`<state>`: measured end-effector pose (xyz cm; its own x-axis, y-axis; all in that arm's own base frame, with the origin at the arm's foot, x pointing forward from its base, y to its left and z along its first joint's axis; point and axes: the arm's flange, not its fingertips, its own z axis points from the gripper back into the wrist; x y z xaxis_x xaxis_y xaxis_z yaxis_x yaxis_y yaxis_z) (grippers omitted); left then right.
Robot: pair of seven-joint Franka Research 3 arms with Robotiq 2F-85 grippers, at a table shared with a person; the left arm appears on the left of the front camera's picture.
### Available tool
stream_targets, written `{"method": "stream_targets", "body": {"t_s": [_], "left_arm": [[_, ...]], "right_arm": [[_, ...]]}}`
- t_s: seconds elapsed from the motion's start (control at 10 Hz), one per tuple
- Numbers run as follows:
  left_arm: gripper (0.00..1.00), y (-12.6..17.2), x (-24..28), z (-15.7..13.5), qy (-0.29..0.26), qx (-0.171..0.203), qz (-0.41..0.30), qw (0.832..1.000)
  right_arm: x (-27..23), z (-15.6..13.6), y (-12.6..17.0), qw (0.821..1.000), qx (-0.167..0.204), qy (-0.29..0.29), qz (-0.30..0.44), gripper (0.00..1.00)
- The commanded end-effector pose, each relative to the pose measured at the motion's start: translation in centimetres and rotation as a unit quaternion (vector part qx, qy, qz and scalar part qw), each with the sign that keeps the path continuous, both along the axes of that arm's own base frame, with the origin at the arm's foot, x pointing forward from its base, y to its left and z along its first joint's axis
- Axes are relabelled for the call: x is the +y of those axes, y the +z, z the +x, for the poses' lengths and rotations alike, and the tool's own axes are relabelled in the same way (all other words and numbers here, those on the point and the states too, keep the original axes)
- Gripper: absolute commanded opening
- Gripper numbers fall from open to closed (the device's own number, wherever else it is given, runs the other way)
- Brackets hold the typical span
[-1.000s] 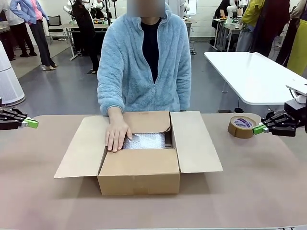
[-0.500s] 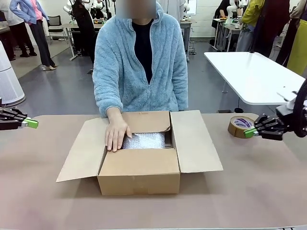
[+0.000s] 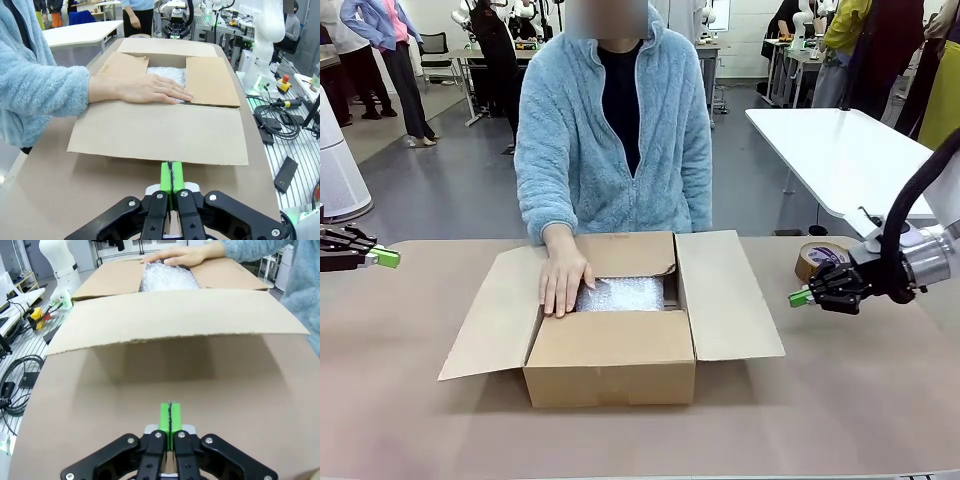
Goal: Wrap the clocks to prevent damage.
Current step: Push the right (or left) flap of the Package Box to close it.
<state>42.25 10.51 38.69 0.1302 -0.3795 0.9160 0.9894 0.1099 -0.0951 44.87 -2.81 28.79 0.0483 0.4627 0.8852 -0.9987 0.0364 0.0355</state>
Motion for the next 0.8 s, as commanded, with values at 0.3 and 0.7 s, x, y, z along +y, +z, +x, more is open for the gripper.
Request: {"method": "stream_targets", "body": {"t_s": [0.3,0.7], "left_arm": [[0.00,0.1,-0.1,-0.2,0.003,-0.003,0.000,1.000],[0.00,0.1,-0.1,-0.2,0.003,-0.003,0.000,1.000]], "right_arm": [[0.0,0.0,0.0,1.000,0.000,0.000,0.000,0.01],[1.8,1.0,-2.1,1.000,0.006,-0.009,-0.001,0.01]]}}
